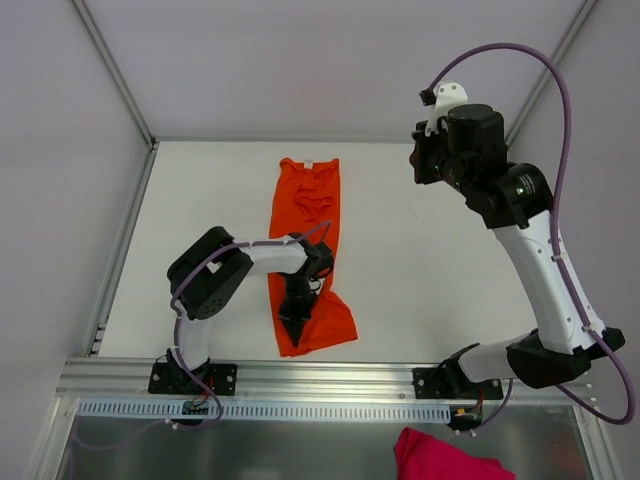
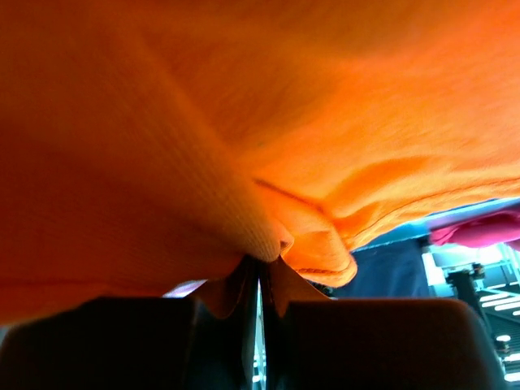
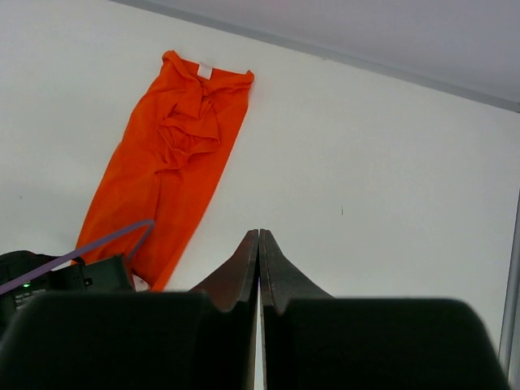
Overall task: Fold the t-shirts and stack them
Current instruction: Rotate the tshirt 90 degrees
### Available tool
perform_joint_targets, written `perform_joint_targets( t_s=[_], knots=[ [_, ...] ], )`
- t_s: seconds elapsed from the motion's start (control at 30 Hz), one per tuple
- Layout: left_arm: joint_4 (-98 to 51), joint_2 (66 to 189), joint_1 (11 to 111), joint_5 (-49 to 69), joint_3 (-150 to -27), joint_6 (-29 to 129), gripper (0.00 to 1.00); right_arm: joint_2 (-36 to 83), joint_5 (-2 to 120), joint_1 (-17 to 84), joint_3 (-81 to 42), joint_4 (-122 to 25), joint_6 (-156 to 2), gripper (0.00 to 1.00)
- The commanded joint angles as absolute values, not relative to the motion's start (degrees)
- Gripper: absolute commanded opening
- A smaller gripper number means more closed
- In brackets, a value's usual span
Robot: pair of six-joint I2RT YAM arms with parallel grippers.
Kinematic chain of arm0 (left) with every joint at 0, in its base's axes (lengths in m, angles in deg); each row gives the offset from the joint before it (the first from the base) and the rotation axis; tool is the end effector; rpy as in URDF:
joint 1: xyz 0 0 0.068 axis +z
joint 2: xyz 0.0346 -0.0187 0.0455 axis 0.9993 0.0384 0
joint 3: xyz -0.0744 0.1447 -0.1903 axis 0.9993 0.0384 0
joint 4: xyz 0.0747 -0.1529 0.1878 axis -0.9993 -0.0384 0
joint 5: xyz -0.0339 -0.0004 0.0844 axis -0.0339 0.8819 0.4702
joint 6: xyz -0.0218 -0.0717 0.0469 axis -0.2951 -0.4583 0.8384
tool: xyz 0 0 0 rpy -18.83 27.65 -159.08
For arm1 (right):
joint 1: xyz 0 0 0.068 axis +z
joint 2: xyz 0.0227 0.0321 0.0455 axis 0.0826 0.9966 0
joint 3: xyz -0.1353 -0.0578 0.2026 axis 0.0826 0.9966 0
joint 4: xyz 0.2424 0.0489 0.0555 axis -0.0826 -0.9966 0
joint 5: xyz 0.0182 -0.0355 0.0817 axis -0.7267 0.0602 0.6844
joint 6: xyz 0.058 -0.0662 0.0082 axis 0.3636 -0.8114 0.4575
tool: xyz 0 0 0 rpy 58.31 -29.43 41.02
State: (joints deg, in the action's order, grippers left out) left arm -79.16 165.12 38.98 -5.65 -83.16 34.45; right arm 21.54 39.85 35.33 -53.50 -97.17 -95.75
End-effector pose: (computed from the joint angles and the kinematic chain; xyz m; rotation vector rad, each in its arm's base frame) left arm 0.1724 -0.2454 0.0633 -0.4599 -2.7043 0.3194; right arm 0.2565 0.1337 0.4749 -0.5563 1.8017 0.0371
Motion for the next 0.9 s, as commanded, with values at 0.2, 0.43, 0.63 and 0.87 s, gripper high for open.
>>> perform_joint_targets(
  t_s=[0.2, 0.43, 0.63, 0.87],
  knots=[
    [-86.1, 156.2, 38.8, 9.7, -93.1, 35.5, 0.1, 21.6, 45.0, 34.4, -49.4, -97.0, -96.1, 0.01],
    [-80.4, 157.5, 46.4, 11.0, -104.2, 34.7, 0.28, 21.2, 49.5, 34.4, -44.7, -98.0, -95.2, 0.01],
    [-76.6, 169.8, 57.0, 6.8, -115.2, 31.8, 0.0, 17.8, 50.5, 34.4, -40.9, -98.4, -94.7, 0.01],
    [-82.6, 190.0, 61.2, 3.6, -147.3, 31.1, 0.0, 15.7, 64.4, 34.4, -30.7, -96.3, -92.2, 0.01]
  ],
)
